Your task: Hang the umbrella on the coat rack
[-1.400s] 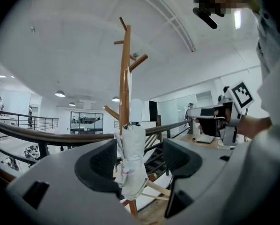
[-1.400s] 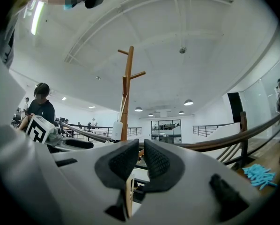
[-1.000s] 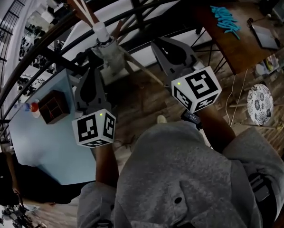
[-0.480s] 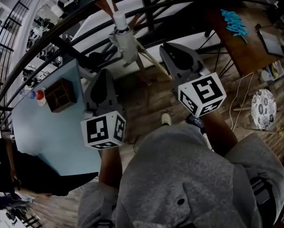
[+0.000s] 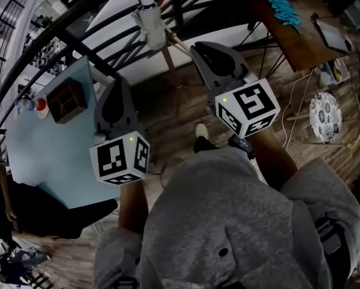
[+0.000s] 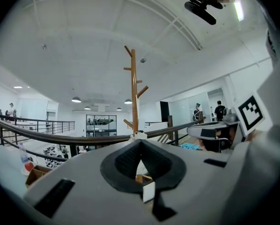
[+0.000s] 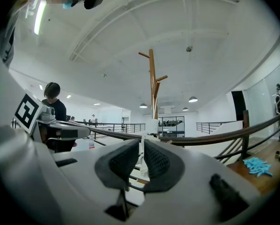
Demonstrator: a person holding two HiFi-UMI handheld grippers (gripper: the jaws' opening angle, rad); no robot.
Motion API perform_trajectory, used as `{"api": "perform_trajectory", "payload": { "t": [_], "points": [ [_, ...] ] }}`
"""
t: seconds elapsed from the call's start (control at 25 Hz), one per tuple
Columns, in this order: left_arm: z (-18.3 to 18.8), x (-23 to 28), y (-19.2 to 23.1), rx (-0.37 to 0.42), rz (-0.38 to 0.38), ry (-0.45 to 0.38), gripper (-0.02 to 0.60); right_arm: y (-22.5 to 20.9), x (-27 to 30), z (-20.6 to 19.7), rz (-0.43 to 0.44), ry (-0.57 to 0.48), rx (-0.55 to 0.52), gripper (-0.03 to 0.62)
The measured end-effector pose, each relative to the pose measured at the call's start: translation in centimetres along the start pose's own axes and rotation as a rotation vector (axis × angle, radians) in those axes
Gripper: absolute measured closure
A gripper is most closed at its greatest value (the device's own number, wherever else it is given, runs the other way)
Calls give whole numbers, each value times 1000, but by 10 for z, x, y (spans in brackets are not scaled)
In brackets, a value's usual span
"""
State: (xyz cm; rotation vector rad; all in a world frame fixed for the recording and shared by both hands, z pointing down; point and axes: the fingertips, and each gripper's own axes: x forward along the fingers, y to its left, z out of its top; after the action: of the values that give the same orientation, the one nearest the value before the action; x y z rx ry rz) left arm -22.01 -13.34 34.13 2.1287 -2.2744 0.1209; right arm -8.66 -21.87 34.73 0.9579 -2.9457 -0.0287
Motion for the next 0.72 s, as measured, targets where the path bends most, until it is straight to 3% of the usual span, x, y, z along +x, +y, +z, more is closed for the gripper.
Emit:
{"api": "perform_trajectory", "payload": {
  "t": [0.72],
  "points": [
    [-2, -141, -18, -5, 15, -21, 566, 110, -99, 6, 18, -11, -28, 548]
  ]
}}
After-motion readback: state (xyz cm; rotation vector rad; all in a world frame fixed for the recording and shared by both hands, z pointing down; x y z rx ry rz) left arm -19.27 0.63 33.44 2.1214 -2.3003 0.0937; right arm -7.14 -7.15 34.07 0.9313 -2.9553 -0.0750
